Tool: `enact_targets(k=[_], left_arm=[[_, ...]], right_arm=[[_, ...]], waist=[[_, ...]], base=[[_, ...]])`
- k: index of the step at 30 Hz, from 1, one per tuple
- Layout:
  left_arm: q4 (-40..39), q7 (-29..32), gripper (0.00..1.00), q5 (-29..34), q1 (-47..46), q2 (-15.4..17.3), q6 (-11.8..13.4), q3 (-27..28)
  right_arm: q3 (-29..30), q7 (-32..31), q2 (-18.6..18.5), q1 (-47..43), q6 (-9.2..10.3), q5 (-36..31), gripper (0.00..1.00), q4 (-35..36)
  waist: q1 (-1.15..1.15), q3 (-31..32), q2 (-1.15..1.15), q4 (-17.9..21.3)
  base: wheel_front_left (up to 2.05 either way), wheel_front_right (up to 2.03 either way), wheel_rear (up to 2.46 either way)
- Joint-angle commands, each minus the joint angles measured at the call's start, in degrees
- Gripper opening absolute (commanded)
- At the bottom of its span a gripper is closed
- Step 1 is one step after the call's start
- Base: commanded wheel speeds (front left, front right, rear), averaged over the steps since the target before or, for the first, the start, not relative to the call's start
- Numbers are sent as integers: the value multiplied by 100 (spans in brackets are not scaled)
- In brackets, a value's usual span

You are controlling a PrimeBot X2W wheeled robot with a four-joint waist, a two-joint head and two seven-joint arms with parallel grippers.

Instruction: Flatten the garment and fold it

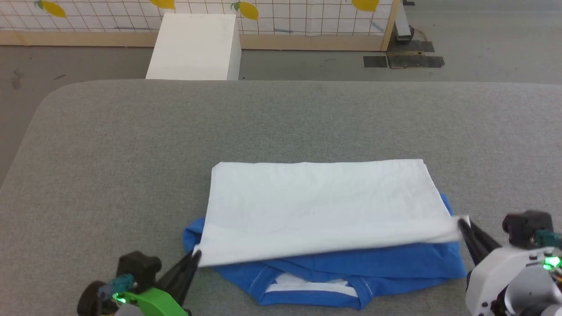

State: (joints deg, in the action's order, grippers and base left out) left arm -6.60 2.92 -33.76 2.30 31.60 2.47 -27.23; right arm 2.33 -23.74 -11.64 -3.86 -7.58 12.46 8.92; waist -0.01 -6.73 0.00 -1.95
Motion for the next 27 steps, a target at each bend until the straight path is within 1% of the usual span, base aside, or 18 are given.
enact_targets(k=[1,5,8,9,10,11,12,16,18,22,27], left_arm=[[121,-15,0,-26,67,-56,-68,-57],[508,-44,0,-32,82,-175,-205,-255],[769,-98,0,-25,53,-278,-227,-327],[866,-127,0,-30,39,-329,-230,-347],[939,-133,30,-46,32,-370,-233,-364],[1018,-133,87,-66,28,-416,-230,-382],[1076,-121,100,-83,31,-447,-226,-398],[1231,-141,100,-158,103,-546,-146,-396],[1252,-225,100,-216,182,-577,-55,-316],[1129,-585,100,-332,326,-668,119,-76],[983,-1145,100,-280,347,-736,299,188]], right_arm=[[41,-22,42,-108,9,-87,0,-73],[101,-96,185,-345,9,-220,0,-395],[90,-106,300,-401,9,-268,0,-596],[90,-129,357,-406,9,-257,2,-663],[68,-145,380,-413,9,-252,22,-708],[41,-145,395,-422,9,-252,88,-746],[29,-160,416,-442,9,-241,100,-778],[103,-278,468,-583,9,-233,100,-820],[216,-292,510,-653,9,-232,100,-751],[530,-162,670,-752,9,-163,100,-471],[867,167,829,-793,9,-24,100,-113]], waist=[[1,-6,0,5],[1,2,0,17],[1,14,0,39],[1,26,0,50],[1,41,0,53],[1,63,0,57],[1,85,0,64],[1,200,0,65],[1,247,0,70],[1,324,0,60],[1,405,0,8]], base=[[0,0,0],[0,0,0],[0,0,0],[0,0,0],[0,0,0],[0,0,0],[0,0,0],[0,0,0],[0,0,0],[0,0,0],[0,0,0]])
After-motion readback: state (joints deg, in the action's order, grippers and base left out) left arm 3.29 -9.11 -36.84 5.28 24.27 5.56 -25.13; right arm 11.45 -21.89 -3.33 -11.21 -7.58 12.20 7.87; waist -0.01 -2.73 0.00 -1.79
